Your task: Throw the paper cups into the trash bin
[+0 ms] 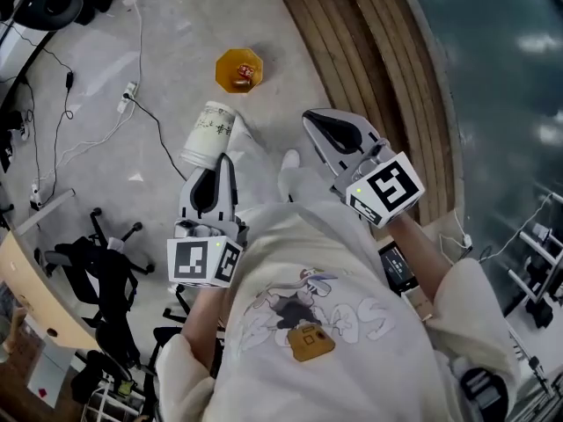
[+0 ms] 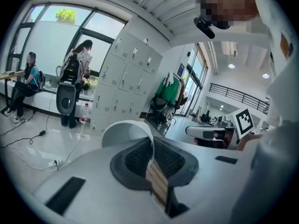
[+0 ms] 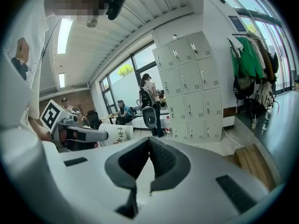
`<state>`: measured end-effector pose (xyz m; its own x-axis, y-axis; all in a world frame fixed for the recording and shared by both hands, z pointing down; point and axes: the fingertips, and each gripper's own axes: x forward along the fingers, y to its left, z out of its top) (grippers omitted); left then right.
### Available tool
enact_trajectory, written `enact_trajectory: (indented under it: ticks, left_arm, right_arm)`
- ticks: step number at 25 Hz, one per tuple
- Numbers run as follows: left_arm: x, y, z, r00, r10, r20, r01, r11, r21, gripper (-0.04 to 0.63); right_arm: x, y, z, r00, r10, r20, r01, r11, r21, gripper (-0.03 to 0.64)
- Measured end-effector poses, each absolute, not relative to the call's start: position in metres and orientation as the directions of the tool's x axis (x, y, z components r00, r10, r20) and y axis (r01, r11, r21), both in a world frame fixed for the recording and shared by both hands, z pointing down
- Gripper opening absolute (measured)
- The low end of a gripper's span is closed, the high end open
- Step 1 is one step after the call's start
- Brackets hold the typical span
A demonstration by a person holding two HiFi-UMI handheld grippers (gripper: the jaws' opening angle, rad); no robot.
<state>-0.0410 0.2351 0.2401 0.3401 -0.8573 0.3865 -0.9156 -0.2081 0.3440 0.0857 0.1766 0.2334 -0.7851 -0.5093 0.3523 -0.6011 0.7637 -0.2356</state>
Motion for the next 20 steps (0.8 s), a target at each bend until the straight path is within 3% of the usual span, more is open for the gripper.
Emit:
enact_trajectory:
  ticks: [6,11,20]
  left_arm:
    - [-0.094,0.152,0.281,0.374,-0.819,0.435,-0.897,-0.2,0.394,0.023]
    - [-0.13,0.107,0.33,0.371,-0.787,0.493,-0.891,-0.152,0.429,0.023]
    - [-0.137,0.038,0.412,0.382,-0.743,0.55,-0.892,-0.139,0.431,0.023]
  right_arm:
    - [0.032,0.104,0.234,-0.759,-0.504,0.412,-0.603,0.783,-0.152,0.008]
    - [0.008,0.06,0.271,-0.709,-0.514,0.484,-0.66,0.724,-0.198,0.006]
    - [-0.017,0.0,0.348,-0.743,-0.435,0.509,-0.608,0.756,-0.242,0.008]
